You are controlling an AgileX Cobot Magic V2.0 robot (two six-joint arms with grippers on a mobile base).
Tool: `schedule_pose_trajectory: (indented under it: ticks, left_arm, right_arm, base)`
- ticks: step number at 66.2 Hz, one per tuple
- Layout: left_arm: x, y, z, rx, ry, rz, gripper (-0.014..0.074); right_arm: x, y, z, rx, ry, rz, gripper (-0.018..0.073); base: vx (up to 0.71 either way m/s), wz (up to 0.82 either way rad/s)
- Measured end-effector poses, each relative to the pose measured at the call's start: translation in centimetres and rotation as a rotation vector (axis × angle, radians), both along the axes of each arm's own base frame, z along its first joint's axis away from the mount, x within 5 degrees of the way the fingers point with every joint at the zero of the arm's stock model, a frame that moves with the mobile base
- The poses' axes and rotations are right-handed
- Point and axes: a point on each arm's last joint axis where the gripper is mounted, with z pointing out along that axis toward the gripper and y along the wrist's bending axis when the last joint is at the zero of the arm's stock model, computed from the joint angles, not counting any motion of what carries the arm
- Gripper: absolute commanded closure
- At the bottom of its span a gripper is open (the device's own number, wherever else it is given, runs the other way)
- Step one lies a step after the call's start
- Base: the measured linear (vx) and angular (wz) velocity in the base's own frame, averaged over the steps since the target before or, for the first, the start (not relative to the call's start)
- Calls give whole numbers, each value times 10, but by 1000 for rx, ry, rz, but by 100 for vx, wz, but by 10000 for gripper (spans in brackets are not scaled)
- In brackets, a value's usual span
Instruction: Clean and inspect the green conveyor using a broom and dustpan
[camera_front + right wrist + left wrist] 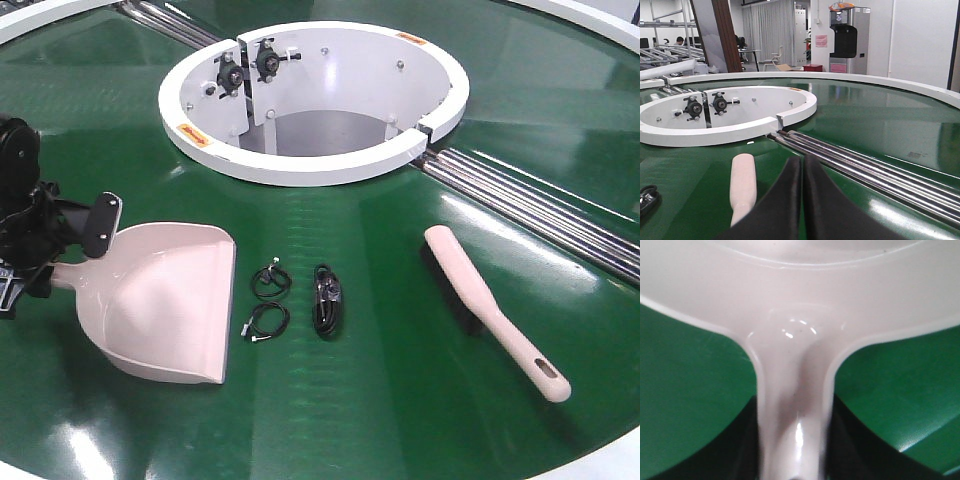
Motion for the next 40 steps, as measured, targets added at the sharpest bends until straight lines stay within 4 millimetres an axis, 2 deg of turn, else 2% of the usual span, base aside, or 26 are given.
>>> schedule_pose_trajectory:
  ticks: [40]
  left_arm:
    - [-5,-1,-1,-17,53,13,596]
  right_arm:
    - [0,0,0,0,0,0,568]
  base:
    - [0,0]
